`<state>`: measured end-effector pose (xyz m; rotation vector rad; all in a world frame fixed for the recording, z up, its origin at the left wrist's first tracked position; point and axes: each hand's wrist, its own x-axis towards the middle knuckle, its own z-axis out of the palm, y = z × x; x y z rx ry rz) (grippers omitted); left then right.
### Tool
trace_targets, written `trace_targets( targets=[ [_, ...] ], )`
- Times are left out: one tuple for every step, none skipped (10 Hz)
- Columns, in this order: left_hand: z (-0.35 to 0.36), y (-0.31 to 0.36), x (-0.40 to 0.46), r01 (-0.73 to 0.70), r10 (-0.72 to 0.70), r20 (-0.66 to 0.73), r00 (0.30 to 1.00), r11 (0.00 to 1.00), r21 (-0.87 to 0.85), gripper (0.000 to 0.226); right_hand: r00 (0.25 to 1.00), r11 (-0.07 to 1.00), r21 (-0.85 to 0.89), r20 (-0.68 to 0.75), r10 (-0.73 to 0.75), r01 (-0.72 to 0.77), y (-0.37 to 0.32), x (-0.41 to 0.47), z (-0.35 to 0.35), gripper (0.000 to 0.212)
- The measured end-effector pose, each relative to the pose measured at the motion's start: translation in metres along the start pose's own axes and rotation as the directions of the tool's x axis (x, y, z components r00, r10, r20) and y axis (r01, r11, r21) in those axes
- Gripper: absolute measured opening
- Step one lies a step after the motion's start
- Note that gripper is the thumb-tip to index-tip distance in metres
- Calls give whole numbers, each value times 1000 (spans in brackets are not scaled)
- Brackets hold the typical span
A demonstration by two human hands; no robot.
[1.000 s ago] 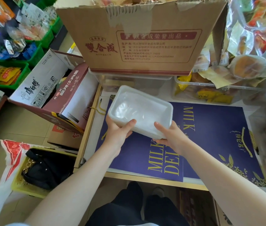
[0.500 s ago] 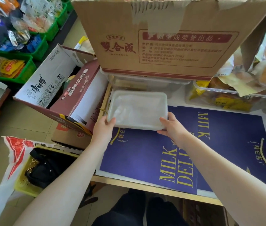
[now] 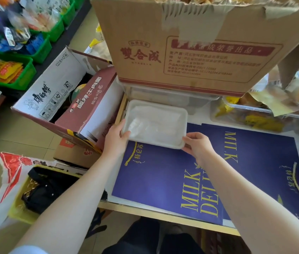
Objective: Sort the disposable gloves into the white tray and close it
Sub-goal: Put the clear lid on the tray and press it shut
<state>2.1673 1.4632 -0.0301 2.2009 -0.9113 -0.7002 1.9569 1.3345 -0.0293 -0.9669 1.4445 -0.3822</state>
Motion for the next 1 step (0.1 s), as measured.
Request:
trace_targets(
  targets=[
    [-6,3,2,18,-20,25,999,998,53,51,990,932,-356,-96,-104,63,-3,-7,-3,16]
  ],
)
